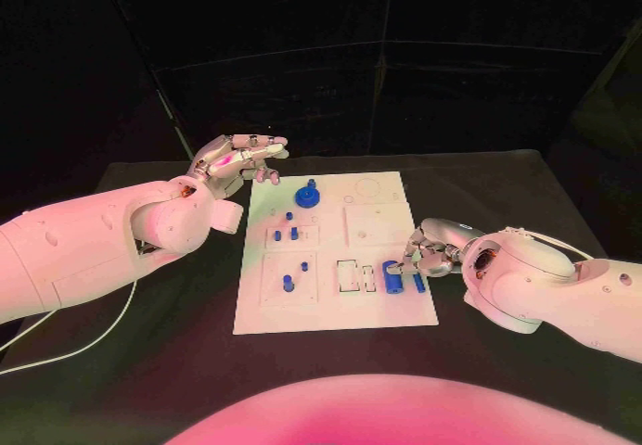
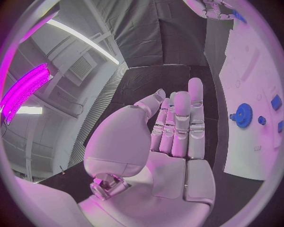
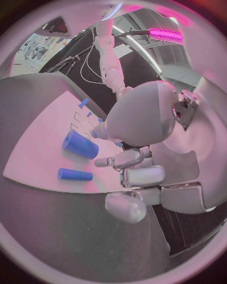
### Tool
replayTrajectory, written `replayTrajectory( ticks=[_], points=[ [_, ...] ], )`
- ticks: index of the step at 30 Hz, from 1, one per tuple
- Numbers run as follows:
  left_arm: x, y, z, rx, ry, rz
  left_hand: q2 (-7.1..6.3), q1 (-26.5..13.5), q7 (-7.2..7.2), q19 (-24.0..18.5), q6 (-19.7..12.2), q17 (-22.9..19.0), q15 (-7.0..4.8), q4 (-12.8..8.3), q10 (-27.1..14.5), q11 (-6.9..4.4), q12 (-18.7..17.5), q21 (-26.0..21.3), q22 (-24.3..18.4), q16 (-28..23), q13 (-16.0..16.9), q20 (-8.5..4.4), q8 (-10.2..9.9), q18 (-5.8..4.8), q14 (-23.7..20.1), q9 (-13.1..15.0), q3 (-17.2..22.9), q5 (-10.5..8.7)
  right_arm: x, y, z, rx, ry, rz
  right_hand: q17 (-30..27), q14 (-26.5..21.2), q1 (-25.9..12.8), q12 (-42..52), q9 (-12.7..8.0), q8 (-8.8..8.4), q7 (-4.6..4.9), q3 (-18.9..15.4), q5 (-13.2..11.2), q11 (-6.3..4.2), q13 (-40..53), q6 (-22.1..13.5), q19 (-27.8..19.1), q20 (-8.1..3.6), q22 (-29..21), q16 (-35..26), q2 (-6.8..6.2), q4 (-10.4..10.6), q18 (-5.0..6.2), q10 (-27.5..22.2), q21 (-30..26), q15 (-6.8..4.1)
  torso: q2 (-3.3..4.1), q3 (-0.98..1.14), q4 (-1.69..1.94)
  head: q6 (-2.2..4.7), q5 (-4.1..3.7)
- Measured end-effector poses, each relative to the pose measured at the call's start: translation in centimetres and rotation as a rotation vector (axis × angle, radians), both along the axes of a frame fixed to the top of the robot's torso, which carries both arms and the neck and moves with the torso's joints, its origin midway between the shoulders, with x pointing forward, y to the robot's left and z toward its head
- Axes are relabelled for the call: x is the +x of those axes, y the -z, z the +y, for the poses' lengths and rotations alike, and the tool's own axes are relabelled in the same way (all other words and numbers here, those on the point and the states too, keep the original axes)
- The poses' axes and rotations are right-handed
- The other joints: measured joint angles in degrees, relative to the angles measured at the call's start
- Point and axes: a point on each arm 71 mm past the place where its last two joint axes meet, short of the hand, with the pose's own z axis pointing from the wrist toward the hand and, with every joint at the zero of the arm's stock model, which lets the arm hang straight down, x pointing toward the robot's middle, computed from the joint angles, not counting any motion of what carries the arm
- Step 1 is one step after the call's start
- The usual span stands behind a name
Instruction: Assemble the parts on the task board
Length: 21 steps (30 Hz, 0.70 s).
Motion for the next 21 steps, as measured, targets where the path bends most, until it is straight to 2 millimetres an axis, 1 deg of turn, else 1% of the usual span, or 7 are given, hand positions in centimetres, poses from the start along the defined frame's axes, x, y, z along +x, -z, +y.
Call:
replayTrajectory(
  ticks=[3, 4, 8, 9, 13, 18, 21],
  points=[
    [0.0, 0.0, 0.0, 0.000, 0.002, 0.002, 0.00, 0.0, 0.00, 0.0, 0.0, 0.0, 0.00, 0.0, 0.0, 0.00, 0.0, 0.0, 0.0, 0.0, 0.0, 0.00, 0.0, 0.00, 0.0, 0.0, 0.0, 0.00, 0.1, 0.1, 0.1, -0.018, -0.011, -0.004, 0.0, 0.0, -0.1, 0.0, 0.6, 0.54, -0.20, -0.5, 0.0, 0.00, 0.0, -0.2, 0.0, -0.02, 0.0, 0.0, 0.05, 0.0, 0.00, 0.0, 0.0, 0.00, 0.00, 0.00, 0.02, 0.00, 0.00],
    [0.0, 0.0, 0.0, 0.000, 0.003, 0.002, 0.00, 0.0, 0.00, 0.0, 0.0, 0.0, 0.00, 0.0, 0.0, 0.00, 0.0, 0.0, 0.0, 0.0, 0.0, 0.00, 0.0, 0.00, 0.0, 0.0, 0.0, 0.00, 0.1, 0.1, 0.2, -0.023, -0.015, -0.003, 0.0, 0.0, -0.5, 0.0, 0.8, 0.74, -0.20, -0.5, 0.0, 0.00, 0.1, -0.2, 0.2, -0.20, 0.0, 0.0, 0.06, 0.0, 0.00, 0.0, 0.0, 0.00, 0.00, 0.00, 0.03, 0.00, 0.01],
    [0.0, 0.0, 0.0, 0.000, 0.005, 0.004, 0.00, 0.0, 0.00, 0.0, 0.0, 0.0, 0.00, 0.0, 0.0, 0.00, 0.0, 0.0, 0.0, 0.0, 0.0, 0.00, 0.0, 0.00, 0.0, 0.0, 0.0, 0.00, -0.1, 0.6, 0.5, -0.041, -0.032, 0.006, 0.0, 0.0, -0.7, 0.0, 1.4, 1.11, -0.20, -0.5, -0.5, 0.00, 0.2, -0.2, 0.2, -0.21, 0.2, 0.0, -0.10, 0.0, 0.00, 0.0, 0.0, 0.00, 0.00, 0.00, 0.03, -0.01, 0.06],
    [0.0, 0.0, -0.1, 0.000, 0.006, 0.005, 0.00, 0.0, 0.00, 0.0, 0.0, -0.1, 0.00, 0.0, 0.0, 0.00, 0.0, 0.0, 0.0, 0.0, 0.0, 0.00, 0.0, 0.00, 0.0, 0.0, 0.0, 0.00, -0.1, 0.7, 0.5, -0.047, -0.036, 0.009, 0.0, 0.0, -0.7, 0.0, 1.6, 1.12, -0.34, -0.6, -0.5, 0.00, 0.2, -0.3, 0.2, -0.21, 0.2, 0.0, -0.09, 0.1, 0.00, 0.0, 0.0, 0.00, 0.00, -0.01, 0.03, -0.01, 0.08],
    [0.0, 0.1, -0.1, -0.001, 0.010, 0.007, 0.00, 0.0, 0.00, 0.0, 0.0, -0.1, 0.00, 0.0, 0.0, 0.00, 0.0, 0.0, 0.0, 0.0, 0.0, 0.00, 0.0, 0.00, 0.0, 0.0, 0.0, 0.00, -0.1, 1.2, 0.6, -0.074, -0.048, 0.020, 0.0, 0.2, -1.4, -0.5, 2.6, 2.00, -0.46, -0.8, -0.7, -0.22, 0.0, -0.5, 0.2, -0.21, 0.1, 0.0, 0.00, 0.0, 0.00, -0.2, 0.0, -0.21, 0.00, -0.03, 0.03, -0.01, 0.17],
    [0.0, 0.1, -0.1, -0.001, 0.013, 0.010, 0.00, 0.0, 0.00, 0.0, 0.0, -0.1, 0.00, 0.0, 0.0, 0.00, 0.0, 0.0, 0.0, 0.0, 0.0, 0.00, 0.0, 0.00, 0.0, 0.0, 0.0, 0.00, 0.0, 1.4, 1.2, -0.089, -0.071, 0.022, 0.0, 0.2, -1.4, -0.5, 3.1, 2.21, -0.46, -0.8, -0.7, -0.22, 0.2, -0.5, 0.2, -0.21, 0.3, 0.0, -0.01, 0.0, 0.00, -0.2, 0.0, -0.21, -0.01, -0.03, 0.03, 0.01, 0.19],
    [0.0, 0.1, -0.1, -0.001, 0.014, 0.011, 0.00, 0.0, 0.00, 0.0, 0.0, -0.1, 0.00, 0.0, 0.0, 0.00, 0.0, 0.0, 0.0, 0.0, 0.0, 0.00, 0.0, 0.00, 0.0, 0.0, 0.0, 0.00, 0.0, 1.4, 1.5, -0.092, -0.081, 0.021, 0.0, 0.2, -1.4, -0.6, 3.6, 2.62, -0.66, -0.8, -0.7, -0.22, 0.4, -0.7, 0.2, -0.21, 0.4, 0.0, -0.01, 0.0, 0.00, -0.2, 0.0, -0.21, -0.01, -0.03, 0.03, 0.02, 0.27]
  ],
)
